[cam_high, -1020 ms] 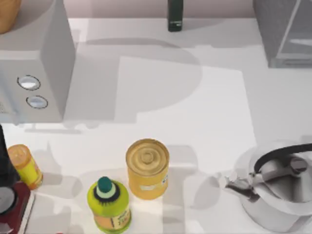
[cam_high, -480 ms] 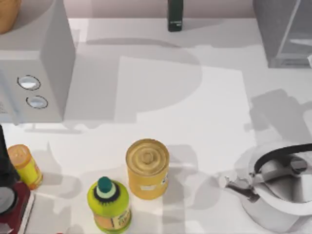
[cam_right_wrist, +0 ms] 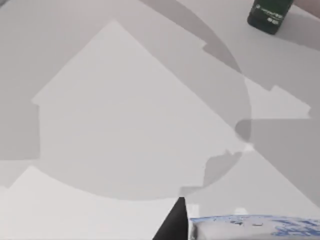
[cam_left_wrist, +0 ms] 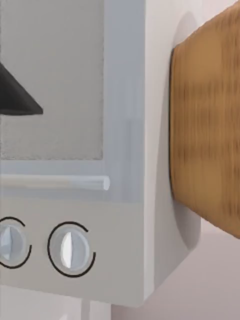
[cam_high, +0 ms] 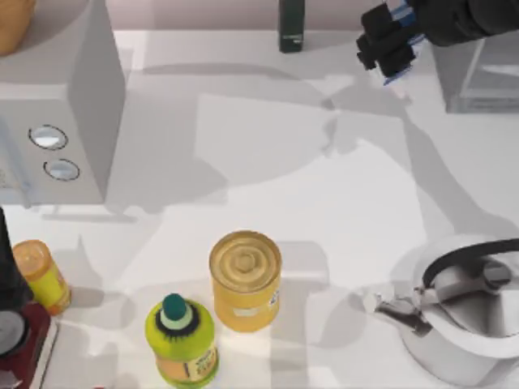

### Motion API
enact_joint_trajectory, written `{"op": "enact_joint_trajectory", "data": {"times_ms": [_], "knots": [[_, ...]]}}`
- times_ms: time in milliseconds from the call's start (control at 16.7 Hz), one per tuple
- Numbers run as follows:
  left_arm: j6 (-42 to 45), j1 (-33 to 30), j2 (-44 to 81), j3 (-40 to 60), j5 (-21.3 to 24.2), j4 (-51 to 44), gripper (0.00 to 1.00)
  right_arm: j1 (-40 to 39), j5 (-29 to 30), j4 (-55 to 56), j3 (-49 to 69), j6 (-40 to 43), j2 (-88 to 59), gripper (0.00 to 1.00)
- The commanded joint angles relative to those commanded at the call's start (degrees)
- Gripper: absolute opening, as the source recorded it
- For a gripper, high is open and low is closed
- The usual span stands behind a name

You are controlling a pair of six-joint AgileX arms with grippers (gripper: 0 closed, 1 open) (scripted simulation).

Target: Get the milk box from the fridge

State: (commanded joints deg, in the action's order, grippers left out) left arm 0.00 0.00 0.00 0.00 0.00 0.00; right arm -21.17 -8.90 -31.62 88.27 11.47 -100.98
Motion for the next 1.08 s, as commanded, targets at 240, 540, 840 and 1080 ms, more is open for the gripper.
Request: {"op": "enact_joint_trajectory", "data": {"times_ms": [240,540,840,1080], "knots": [[0.00,0.00,0.00,0.00,0.00,0.00,1.00,-2.86,-0.91,-5.46,14.21,1.42,-16.54,0.00],[0.00,0.00,0.00,0.00,0.00,0.00,1.00,-4.44,-1.07,-8.68,24.42,2.35,-27.69,0.00],[0.00,0.00,0.00,0.00,0.00,0.00,1.00,-4.52,-1.04,-8.83,25.09,2.42,-28.21,0.00],[0.00,0.00,0.00,0.00,0.00,0.00,1.00,-4.45,-0.98,-7.70,24.95,2.15,-29.87,0.00]]}}
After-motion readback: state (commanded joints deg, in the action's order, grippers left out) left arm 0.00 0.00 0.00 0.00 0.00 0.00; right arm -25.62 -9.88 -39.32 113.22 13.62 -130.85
